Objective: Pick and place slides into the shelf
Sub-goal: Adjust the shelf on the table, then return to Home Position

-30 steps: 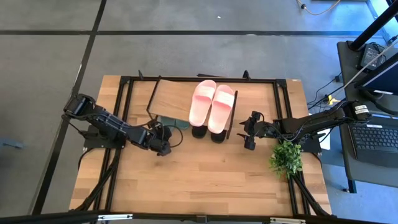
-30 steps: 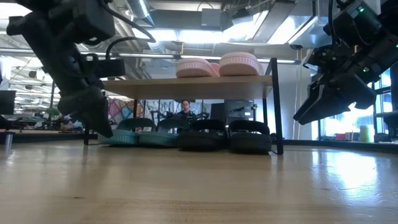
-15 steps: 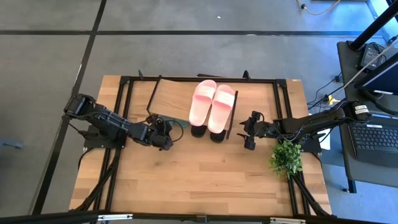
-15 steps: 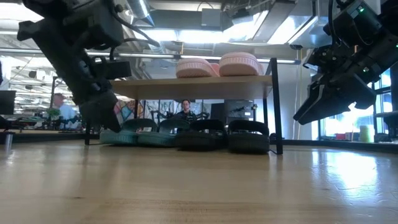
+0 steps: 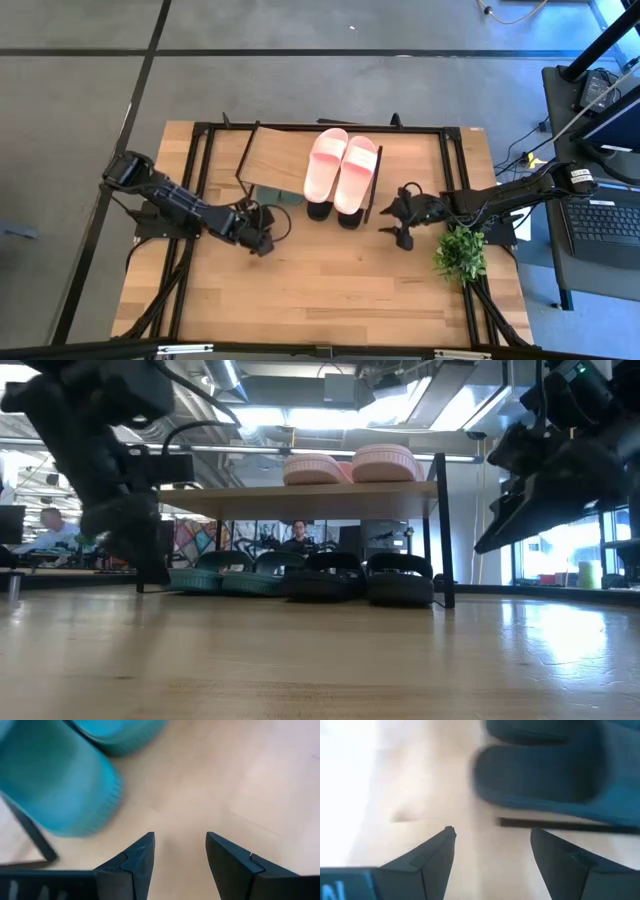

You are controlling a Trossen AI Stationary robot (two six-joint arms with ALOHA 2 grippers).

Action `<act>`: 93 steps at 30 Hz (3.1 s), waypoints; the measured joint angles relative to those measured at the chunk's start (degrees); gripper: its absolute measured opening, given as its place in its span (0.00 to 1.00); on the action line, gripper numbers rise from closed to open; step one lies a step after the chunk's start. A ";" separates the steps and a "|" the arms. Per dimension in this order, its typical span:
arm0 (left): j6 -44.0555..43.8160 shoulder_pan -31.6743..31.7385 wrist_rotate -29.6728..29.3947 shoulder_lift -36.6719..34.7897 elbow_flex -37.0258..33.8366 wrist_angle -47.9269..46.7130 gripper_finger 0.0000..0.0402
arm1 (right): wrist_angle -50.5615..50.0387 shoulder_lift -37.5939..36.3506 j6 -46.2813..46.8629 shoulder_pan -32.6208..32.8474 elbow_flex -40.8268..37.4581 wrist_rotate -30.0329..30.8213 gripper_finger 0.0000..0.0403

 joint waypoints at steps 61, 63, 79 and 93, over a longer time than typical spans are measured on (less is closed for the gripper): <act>-12.96 -7.73 -6.19 -0.04 -0.04 -0.27 0.42 | 26.28 18.86 -8.29 -10.73 0.02 -6.23 0.64; -12.96 -6.88 -6.42 -0.04 -0.04 -0.26 0.42 | 26.33 18.86 -9.23 -11.01 0.02 -6.29 0.64; -13.00 -7.66 -6.57 -2.48 0.82 -2.40 0.42 | 28.59 16.74 -4.77 -10.02 0.04 -26.09 0.64; -9.74 -9.60 -21.05 -32.51 1.99 -10.81 0.42 | 13.10 -7.14 0.77 -10.16 0.09 -31.14 0.64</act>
